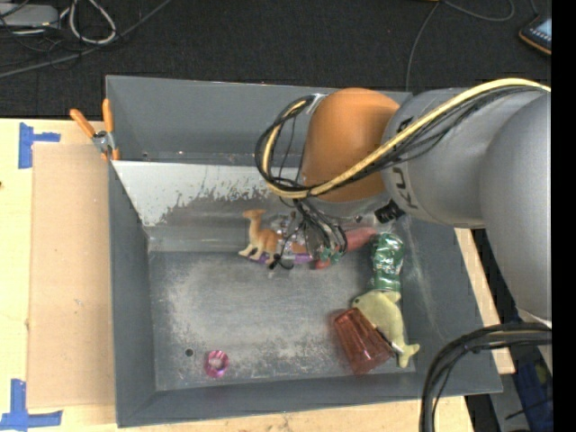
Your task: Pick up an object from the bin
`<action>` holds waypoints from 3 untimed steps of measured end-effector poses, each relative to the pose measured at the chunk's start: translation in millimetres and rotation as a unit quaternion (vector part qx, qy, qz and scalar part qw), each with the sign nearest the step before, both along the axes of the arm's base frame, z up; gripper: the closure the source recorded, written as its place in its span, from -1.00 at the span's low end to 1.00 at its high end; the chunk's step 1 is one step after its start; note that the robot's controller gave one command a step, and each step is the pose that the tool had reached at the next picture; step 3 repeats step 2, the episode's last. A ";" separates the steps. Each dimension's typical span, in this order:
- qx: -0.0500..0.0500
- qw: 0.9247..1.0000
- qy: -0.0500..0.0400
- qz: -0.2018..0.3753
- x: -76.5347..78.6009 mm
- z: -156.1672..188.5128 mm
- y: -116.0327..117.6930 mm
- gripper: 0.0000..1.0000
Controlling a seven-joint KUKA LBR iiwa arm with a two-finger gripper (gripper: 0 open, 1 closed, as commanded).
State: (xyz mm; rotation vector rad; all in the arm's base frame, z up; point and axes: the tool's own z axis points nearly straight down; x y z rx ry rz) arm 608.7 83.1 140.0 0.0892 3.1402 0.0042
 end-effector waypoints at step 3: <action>0.000 1.000 0.001 -0.001 -0.1 13.5 -0.2 1.00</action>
Offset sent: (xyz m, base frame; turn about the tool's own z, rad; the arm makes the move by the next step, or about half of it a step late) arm 0.0005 -0.0001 0.0253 0.0004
